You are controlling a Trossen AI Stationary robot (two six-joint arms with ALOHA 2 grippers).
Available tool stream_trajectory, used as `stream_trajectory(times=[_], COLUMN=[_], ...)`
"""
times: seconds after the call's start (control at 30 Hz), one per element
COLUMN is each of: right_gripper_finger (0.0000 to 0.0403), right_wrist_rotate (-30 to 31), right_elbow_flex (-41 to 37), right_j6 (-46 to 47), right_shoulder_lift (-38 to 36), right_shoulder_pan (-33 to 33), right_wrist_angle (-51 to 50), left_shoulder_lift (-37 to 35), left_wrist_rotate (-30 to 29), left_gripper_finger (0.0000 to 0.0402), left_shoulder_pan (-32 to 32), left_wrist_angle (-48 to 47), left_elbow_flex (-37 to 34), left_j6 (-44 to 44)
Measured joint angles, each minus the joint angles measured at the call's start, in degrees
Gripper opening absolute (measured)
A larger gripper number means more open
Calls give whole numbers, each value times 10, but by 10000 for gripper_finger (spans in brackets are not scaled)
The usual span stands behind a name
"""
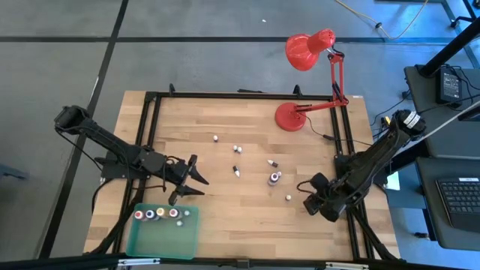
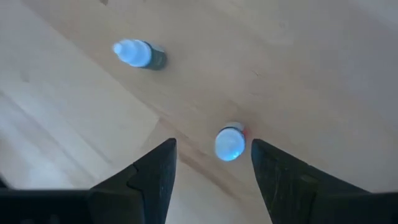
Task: Pick & Place food coloring
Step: Put the orange food coloring into the blue bin
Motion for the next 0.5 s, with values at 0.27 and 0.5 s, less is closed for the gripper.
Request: stream_trajectory(times=[0.27, 0.5], right_gripper_finger=[210, 210], right_wrist_rotate=[-5, -5], right_elbow_flex=[0, 0], right_j6=[-8, -12], right_shoulder_lift=[47, 55], right_shoulder_pan=[0, 0], right_wrist_angle=[11, 19], left_shoulder_lift=[0, 0], left_wrist_rotate=[0, 0], left_gripper_finger=[178, 175], left_shoulder_pan=[0, 0], left_wrist_angle=[-15, -15], left_elbow_flex=[0, 0], left_j6=[0, 0])
